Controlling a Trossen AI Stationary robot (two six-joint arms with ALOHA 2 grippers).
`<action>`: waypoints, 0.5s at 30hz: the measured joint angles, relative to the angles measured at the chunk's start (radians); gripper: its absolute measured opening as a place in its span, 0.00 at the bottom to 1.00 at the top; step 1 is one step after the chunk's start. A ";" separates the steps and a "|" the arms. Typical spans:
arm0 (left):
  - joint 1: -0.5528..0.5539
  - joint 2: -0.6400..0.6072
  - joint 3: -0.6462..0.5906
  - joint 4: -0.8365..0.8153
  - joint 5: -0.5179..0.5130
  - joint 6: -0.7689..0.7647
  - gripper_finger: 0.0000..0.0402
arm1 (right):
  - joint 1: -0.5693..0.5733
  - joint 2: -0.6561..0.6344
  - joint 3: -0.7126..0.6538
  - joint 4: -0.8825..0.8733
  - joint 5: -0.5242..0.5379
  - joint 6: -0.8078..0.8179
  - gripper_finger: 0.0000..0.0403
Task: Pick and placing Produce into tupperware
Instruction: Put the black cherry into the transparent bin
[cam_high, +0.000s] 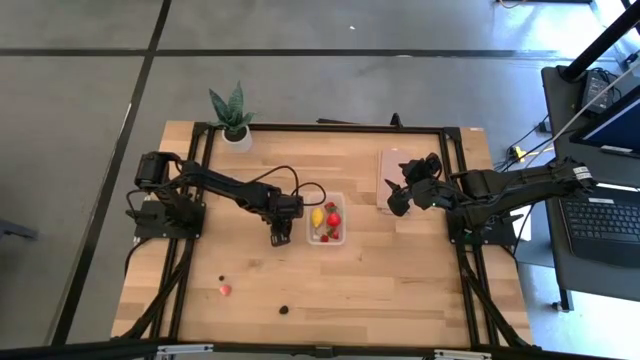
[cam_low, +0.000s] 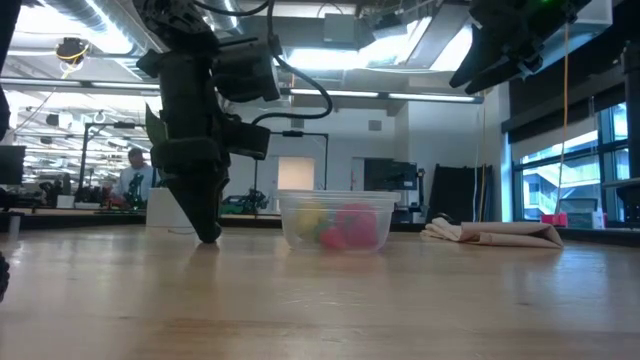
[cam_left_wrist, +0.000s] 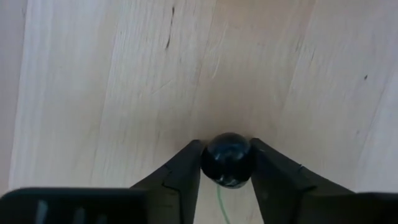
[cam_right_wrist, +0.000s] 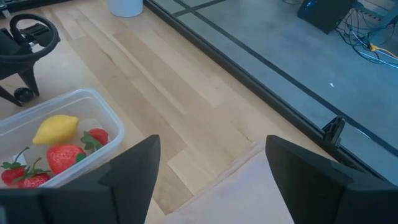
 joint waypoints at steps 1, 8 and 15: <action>0.000 0.000 0.000 0.001 0.000 0.000 0.29 | 0.000 0.000 0.000 0.000 0.000 0.000 0.73; 0.000 0.000 0.000 0.005 0.000 -0.001 0.28 | 0.000 0.000 0.000 0.000 0.000 0.000 0.73; 0.001 0.009 0.078 -0.054 0.000 0.044 0.30 | 0.000 0.000 0.000 0.000 0.000 -0.001 0.73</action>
